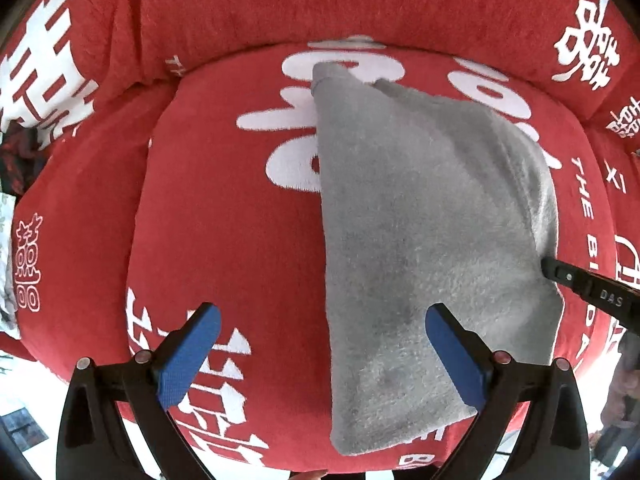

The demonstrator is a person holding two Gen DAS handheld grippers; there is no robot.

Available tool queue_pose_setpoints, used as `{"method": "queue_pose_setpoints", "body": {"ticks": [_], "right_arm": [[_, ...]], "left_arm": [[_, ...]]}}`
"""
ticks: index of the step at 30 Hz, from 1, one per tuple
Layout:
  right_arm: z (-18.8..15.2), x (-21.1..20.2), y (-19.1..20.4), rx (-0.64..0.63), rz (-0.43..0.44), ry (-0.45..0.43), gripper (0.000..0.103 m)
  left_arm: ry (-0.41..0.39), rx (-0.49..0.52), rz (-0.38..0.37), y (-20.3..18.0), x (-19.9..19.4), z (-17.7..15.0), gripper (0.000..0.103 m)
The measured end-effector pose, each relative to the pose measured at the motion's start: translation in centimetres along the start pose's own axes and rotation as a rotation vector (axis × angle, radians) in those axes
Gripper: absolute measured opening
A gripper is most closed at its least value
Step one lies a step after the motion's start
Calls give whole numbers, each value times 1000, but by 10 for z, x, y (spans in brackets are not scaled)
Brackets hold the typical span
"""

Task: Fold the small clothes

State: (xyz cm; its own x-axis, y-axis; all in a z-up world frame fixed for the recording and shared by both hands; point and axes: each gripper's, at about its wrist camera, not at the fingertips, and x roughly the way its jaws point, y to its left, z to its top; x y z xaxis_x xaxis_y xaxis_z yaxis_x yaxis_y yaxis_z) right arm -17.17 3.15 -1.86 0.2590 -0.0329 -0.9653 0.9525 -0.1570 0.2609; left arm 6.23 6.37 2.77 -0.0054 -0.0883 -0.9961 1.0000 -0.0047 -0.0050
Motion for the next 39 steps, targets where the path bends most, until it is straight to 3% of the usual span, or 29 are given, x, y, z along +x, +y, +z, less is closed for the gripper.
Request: {"method": "queue_pose_setpoints", "body": {"ticks": [7,12,18,26,28,30,31,35,39], "right_arm": [[-8,-11,-7,29,-3,-9,8],[-16,-20,-12,15,-65,22,8],[-37,-39,-16,53,-52,18,9],[-49,-56,5,28,-64,21,9],[-46,-59,17,10,-69,13,21],[-43,-62,28,-6,-78,1,59],[-42,-64,34,-15,-85,-8,65],[-40,-71,53,-49,-120,-36,80],[-40,-74,62,-64,-156,-53,80]], "left_arm": [[36,-25,7,3,5,-5,103],[51,-35,-7,5,5,-7,102],[89,-18,-57,3,6,-8,103],[91,-3,-55,2,0,-11,103],[87,-1,-37,2,-4,-11,103],[69,-3,-34,2,-10,-10,103],[60,-2,-36,2,-12,-9,103],[5,5,6,-2,-27,-7,103],[-11,7,17,-4,-34,-5,103]]}}
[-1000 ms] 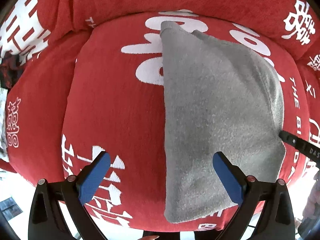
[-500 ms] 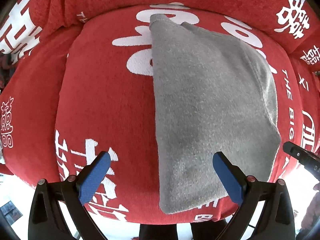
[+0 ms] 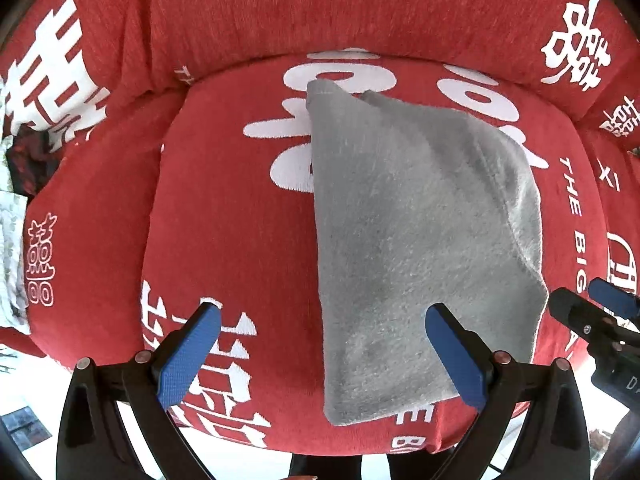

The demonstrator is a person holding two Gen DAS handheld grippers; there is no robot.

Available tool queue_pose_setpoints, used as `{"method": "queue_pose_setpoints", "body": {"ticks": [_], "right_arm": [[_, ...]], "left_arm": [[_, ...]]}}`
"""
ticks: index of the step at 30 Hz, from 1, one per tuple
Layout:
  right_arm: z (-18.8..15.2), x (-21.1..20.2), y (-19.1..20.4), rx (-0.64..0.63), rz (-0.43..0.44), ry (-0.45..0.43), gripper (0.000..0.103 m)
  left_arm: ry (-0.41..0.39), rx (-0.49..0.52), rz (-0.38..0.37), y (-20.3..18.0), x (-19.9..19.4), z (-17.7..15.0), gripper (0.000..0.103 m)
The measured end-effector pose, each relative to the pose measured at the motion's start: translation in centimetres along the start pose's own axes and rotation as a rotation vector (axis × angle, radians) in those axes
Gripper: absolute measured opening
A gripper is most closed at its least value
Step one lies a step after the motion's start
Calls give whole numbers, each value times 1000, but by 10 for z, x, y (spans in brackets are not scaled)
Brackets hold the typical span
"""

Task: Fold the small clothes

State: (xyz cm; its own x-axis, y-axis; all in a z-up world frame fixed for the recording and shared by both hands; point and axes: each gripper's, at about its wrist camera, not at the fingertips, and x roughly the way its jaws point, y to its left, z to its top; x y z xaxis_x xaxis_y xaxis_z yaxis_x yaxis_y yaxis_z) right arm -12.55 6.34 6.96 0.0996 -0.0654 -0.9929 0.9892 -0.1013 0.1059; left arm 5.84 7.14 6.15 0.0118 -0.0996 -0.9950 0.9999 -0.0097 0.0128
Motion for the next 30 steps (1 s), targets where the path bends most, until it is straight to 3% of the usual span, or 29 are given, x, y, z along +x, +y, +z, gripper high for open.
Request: {"method": "queue_pose_setpoints", "body": {"ticks": [30], "right_arm": [[-1,5,7,10,-3,7,80]], "left_arm": [[15,-33,26,0,0,3,103]]}}
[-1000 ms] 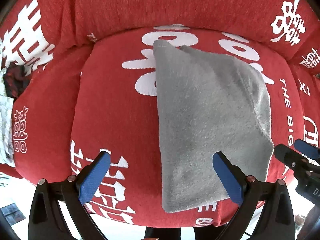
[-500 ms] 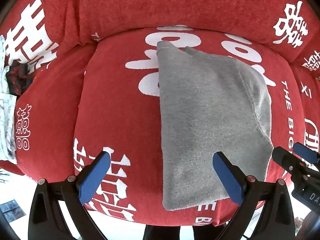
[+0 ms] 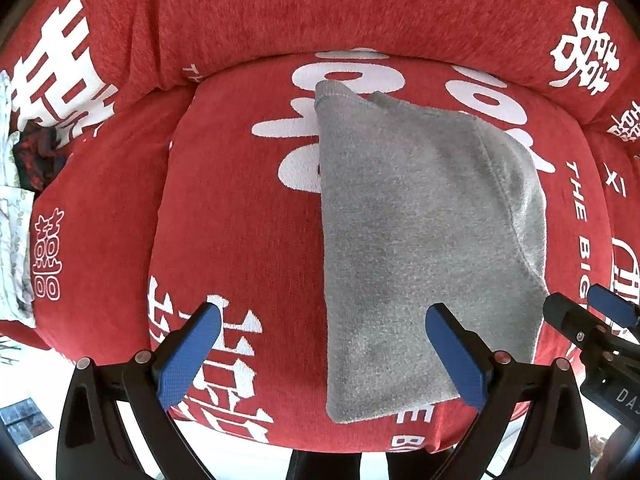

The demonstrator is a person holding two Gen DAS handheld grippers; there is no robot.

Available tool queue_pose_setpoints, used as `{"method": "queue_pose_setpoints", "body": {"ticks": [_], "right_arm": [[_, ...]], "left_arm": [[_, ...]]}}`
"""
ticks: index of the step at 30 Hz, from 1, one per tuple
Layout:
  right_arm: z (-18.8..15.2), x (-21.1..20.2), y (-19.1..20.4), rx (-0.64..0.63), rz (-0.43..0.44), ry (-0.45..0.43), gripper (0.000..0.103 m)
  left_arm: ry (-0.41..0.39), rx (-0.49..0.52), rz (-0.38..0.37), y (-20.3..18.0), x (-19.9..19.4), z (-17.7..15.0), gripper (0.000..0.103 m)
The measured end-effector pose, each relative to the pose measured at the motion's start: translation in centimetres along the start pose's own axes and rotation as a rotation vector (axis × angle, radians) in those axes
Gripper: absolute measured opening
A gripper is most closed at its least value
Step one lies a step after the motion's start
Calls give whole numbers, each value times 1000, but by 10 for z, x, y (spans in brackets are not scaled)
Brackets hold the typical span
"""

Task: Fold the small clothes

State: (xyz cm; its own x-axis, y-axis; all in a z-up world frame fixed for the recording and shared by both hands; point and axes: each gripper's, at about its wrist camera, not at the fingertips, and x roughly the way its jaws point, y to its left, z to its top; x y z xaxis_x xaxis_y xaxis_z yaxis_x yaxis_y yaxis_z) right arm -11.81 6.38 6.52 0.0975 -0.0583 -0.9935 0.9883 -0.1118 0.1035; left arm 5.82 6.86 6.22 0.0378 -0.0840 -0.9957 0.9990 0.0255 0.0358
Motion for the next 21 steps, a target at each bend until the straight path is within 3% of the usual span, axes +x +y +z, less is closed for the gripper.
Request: {"method": "queue_pose_setpoints", "body": {"ticks": [21], "right_arm": [[4,3,0,-7,-16,5,80]], "left_arm": [[2,14,16,-3,2,1,103]]}}
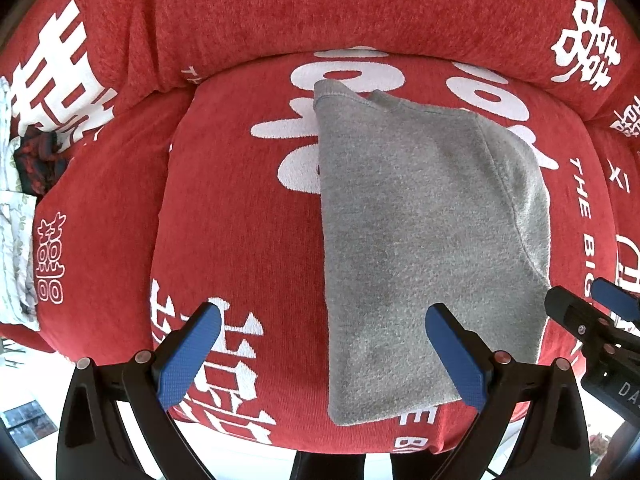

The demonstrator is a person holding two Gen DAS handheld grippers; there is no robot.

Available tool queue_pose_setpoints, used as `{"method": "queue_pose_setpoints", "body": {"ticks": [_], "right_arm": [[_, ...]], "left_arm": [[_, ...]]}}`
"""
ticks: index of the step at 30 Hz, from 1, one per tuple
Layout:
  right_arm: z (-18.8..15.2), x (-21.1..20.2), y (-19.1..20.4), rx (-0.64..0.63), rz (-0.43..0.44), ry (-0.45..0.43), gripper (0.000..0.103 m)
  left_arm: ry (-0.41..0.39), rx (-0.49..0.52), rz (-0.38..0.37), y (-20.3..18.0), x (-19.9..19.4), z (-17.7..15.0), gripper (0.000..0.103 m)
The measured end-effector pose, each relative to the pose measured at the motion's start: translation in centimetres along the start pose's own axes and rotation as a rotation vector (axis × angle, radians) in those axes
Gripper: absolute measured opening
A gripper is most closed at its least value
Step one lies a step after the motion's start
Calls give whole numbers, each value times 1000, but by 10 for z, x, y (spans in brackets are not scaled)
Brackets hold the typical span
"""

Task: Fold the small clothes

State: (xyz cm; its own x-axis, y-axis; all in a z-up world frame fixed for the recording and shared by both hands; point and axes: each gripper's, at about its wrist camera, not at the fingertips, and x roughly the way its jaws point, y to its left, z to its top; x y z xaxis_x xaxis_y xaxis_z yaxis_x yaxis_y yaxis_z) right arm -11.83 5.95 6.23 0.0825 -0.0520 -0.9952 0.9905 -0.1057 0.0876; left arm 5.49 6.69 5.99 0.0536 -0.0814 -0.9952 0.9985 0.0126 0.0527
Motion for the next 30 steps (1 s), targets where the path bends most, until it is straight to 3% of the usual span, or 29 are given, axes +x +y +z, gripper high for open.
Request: {"method": "queue_pose_setpoints", "body": {"ticks": [30], "right_arm": [[1,1,1,-26,-29,-7,80]], "left_arm": [[-5,13,25,-1,0,-5,103]]}}
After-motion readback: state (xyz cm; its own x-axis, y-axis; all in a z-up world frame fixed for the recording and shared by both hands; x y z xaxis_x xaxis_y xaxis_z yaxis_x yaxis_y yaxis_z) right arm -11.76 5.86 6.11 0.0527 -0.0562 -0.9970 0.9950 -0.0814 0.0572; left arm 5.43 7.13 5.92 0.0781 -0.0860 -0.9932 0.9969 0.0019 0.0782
